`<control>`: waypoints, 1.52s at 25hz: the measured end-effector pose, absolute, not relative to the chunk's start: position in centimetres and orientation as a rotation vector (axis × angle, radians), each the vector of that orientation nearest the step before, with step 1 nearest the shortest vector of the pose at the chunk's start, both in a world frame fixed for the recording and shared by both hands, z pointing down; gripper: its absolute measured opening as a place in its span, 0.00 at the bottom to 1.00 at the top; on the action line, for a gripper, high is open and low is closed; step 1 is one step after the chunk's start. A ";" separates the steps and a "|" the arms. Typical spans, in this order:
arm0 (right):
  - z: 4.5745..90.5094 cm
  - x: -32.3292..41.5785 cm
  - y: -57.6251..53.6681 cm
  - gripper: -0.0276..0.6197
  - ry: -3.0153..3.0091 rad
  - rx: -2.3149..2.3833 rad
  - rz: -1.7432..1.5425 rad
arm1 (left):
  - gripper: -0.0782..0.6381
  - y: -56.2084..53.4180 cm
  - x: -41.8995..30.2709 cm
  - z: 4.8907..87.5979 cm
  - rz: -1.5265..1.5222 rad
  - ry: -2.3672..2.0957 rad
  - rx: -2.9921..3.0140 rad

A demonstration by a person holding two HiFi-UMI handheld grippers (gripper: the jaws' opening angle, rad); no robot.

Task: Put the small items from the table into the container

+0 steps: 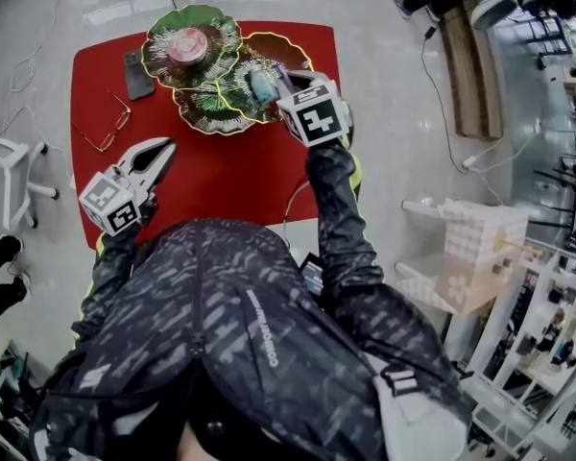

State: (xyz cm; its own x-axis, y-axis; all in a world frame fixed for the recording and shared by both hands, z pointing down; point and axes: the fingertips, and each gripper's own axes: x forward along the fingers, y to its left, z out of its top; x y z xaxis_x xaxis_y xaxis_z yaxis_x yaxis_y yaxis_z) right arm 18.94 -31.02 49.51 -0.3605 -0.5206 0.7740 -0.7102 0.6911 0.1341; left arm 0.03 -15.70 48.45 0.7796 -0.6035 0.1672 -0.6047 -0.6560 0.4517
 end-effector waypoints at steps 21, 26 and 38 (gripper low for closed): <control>45.8 18.7 -29.6 0.12 -2.114 1.030 0.174 | 0.13 -14.2 -0.6 47.5 0.005 -0.940 2.470; 44.1 18.2 -27.7 0.09 -2.169 1.061 0.158 | 0.13 -12.4 -0.5 47.1 0.014 -0.907 2.478; 44.4 13.9 -19.7 0.09 -2.192 1.007 0.193 | 0.13 -7.4 -3.0 46.2 -0.040 -0.903 2.498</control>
State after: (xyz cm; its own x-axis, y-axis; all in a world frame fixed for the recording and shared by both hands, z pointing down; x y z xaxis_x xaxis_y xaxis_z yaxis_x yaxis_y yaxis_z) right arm 13.87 -19.72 44.37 -0.4477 -0.6075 0.6561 -0.7127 0.6856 0.1486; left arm -3.01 -7.40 46.17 0.7818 -0.6095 0.1316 -0.5952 -0.6668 0.4484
